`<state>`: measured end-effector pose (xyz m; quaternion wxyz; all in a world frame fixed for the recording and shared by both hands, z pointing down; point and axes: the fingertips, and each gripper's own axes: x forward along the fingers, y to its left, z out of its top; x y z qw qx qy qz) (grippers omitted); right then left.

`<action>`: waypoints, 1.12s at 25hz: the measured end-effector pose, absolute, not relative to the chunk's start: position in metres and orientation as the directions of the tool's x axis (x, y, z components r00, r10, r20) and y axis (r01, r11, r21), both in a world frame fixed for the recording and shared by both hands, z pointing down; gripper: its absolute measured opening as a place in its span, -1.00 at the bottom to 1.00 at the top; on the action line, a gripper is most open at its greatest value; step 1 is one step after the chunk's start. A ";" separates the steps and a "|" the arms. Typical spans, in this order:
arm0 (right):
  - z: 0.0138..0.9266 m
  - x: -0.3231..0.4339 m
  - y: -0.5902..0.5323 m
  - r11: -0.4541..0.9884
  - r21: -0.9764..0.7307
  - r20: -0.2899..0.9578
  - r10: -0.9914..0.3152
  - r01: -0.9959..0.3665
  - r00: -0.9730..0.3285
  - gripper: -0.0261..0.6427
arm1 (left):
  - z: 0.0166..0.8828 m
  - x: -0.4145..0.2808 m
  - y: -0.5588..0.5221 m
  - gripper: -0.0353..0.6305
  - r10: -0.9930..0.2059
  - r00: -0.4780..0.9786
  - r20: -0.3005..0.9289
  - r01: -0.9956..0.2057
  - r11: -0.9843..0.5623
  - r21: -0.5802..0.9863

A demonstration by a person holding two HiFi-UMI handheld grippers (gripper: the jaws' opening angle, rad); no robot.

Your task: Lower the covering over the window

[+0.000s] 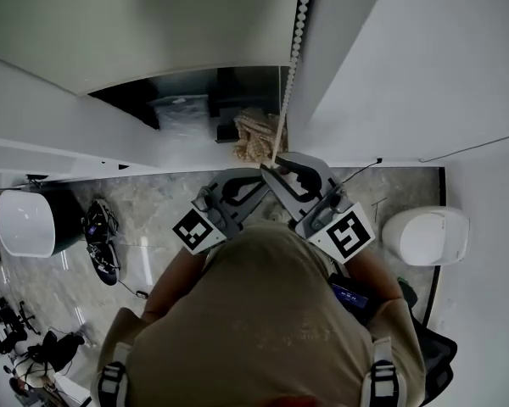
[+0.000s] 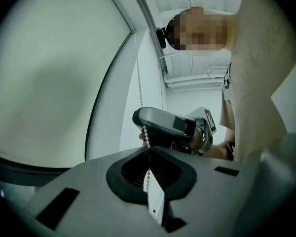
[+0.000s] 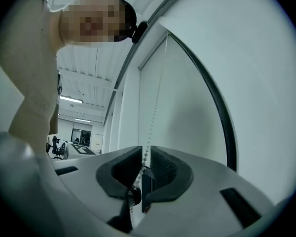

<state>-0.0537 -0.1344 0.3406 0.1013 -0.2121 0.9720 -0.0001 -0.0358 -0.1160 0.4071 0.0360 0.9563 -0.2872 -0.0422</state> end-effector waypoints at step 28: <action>0.340 -0.045 -0.133 0.881 0.015 -0.223 -0.459 -0.473 -0.860 -0.87 | 0.410 -0.026 -0.115 -0.82 -0.518 0.853 -0.055 -0.509 -0.851 0.127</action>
